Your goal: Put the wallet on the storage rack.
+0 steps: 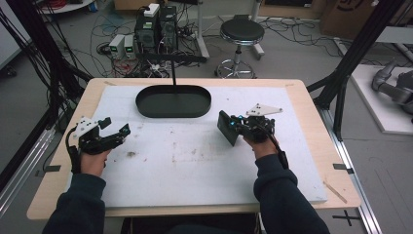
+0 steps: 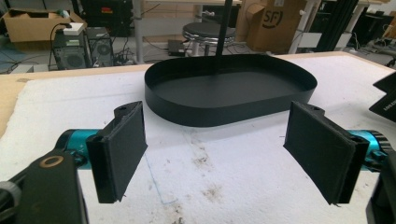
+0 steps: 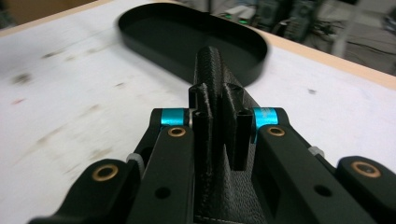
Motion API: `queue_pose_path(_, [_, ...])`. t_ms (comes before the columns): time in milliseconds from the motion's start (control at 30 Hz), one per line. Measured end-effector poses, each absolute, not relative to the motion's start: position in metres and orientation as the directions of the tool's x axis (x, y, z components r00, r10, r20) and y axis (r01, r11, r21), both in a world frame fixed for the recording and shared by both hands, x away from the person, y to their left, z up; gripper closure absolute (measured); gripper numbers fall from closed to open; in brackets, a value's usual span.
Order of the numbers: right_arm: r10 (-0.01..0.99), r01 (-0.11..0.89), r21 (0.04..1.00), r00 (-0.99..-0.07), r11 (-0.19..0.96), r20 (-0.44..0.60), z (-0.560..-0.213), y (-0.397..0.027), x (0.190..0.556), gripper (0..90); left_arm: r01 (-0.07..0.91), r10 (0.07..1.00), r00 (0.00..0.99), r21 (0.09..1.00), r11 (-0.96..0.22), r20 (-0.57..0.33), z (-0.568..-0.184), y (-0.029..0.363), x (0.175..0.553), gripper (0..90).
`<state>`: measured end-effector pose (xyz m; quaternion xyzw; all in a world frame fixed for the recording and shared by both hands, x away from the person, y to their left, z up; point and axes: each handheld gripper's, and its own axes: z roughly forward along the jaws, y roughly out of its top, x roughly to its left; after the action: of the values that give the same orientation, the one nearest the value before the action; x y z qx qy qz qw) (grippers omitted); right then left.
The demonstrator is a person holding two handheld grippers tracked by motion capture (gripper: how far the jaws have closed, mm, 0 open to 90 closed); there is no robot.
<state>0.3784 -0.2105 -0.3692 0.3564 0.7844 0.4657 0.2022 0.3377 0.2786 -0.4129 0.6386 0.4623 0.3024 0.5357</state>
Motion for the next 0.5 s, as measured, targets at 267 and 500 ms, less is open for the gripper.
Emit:
queue_pose_path(267, [0.793,0.484,0.867,-0.570,0.115,0.213,-0.381,-0.235,0.408,76.9,0.267,0.915,0.388,0.964,0.005,-0.113,-0.413,0.279,0.338,20.4])
queue_pose_path(500, [0.811,0.469,0.874,-0.556,0.124,0.183,-0.378,-0.231,0.402,49.3,0.267,0.914,0.390,0.964,0.006,-0.114,-0.413,0.279,0.338,20.5])
